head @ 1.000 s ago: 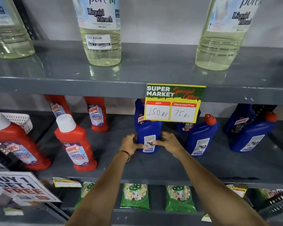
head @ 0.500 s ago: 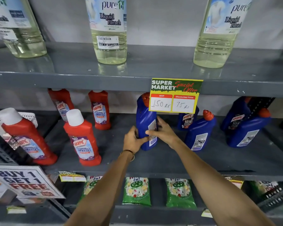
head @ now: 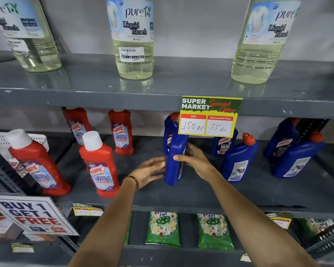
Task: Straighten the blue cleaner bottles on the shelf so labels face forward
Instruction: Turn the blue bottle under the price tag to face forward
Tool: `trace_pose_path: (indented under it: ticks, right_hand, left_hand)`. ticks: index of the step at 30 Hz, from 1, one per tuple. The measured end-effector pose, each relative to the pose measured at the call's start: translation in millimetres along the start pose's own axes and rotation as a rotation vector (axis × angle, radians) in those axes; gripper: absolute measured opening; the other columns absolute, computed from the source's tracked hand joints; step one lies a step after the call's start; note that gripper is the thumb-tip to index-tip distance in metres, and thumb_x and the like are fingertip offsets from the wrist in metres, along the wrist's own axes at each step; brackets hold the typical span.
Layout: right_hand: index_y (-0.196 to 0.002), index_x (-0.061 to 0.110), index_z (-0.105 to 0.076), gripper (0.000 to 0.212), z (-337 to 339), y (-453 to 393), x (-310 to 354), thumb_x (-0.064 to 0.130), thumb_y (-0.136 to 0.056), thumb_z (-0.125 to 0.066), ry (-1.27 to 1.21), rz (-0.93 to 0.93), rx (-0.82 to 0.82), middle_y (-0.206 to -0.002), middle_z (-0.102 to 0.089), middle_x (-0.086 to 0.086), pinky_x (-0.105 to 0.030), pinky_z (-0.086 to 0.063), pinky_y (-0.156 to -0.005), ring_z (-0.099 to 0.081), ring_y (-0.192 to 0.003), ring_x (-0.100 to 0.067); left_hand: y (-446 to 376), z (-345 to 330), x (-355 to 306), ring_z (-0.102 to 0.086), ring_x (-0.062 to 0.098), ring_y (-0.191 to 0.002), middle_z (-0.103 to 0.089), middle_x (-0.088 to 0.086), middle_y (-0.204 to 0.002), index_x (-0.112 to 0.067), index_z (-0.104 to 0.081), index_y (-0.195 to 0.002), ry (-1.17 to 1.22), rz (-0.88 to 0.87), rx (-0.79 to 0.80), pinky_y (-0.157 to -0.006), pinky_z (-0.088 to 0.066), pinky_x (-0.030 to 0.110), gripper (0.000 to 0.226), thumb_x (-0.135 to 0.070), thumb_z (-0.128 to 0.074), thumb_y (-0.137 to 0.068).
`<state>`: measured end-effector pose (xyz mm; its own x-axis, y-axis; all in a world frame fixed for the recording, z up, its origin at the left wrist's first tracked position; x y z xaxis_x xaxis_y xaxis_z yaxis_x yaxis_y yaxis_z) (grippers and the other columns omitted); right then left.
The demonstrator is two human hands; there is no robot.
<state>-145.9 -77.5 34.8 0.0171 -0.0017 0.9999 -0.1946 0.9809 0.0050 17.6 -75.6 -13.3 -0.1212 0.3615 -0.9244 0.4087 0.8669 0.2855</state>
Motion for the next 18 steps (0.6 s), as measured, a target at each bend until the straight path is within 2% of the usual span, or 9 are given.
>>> trace_pose_path:
  ticks: [4,8,11,15,18]
  right_hand:
    - [-0.117,0.021,-0.058,0.049,-7,2,3,0.015,-0.07,-0.073,-0.101,-0.048,0.166,-0.114,-0.067,-0.002,-0.039,-0.05,-0.093,-0.062,-0.109,-0.022]
    - [-0.121,0.021,-0.055,0.05,-9,2,2,0.012,-0.074,-0.065,-0.175,-0.082,0.251,-0.112,-0.065,-0.002,-0.034,-0.05,-0.088,-0.063,-0.103,-0.018]
    - [-0.124,0.02,-0.054,0.048,-6,1,0,0.009,-0.078,-0.06,-0.26,-0.1,0.252,-0.114,-0.063,-0.004,-0.036,-0.048,-0.092,-0.06,-0.103,-0.019]
    - [-0.115,0.017,-0.061,0.036,4,-5,-6,0.001,-0.082,-0.06,-0.285,-0.094,0.157,-0.115,-0.063,-0.008,-0.044,-0.046,-0.1,-0.057,-0.112,-0.026]
    - [-0.11,0.022,-0.064,0.037,15,-9,-8,0.002,-0.08,-0.065,-0.236,-0.065,0.1,-0.111,-0.068,-0.003,-0.035,-0.056,-0.088,-0.063,-0.106,-0.02]
  left_hand:
    - [1,-17,8,-0.065,0.025,-0.1,-0.06,0.009,-0.122,-0.017,-0.044,-0.131,0.158,0.073,0.168,-0.086,-0.056,0.04,0.04,-0.019,-0.048,-0.091]
    - [-3,-25,11,-0.057,0.033,-0.107,-0.056,0.011,-0.124,-0.021,-0.04,-0.136,0.137,0.065,0.269,-0.088,-0.053,0.044,0.047,-0.015,-0.049,-0.09]
    - [-9,-23,12,-0.062,0.027,-0.098,-0.061,0.009,-0.115,-0.018,-0.045,-0.131,0.177,0.055,0.218,-0.08,-0.059,0.04,0.039,-0.009,-0.045,-0.093]
    - [-18,-19,13,-0.071,0.012,-0.08,-0.074,-0.002,-0.09,-0.016,-0.06,-0.106,0.16,0.013,0.076,-0.067,-0.061,0.031,0.023,-0.004,-0.051,-0.089]
    - [-22,-15,13,-0.068,0.013,-0.083,-0.069,0.0,-0.097,-0.017,-0.06,-0.101,0.103,-0.022,-0.025,-0.065,-0.06,0.029,0.021,-0.003,-0.059,-0.085]
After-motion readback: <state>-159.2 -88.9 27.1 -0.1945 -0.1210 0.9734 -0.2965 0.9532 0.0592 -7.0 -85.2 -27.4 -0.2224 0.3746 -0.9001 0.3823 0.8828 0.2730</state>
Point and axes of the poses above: each hand's wrist, its own y-axis away from the middle knuckle, its own z-axis out of the back of the hand, x = y × z, the point moved 6 cm from there along -y, towards the middle knuckle
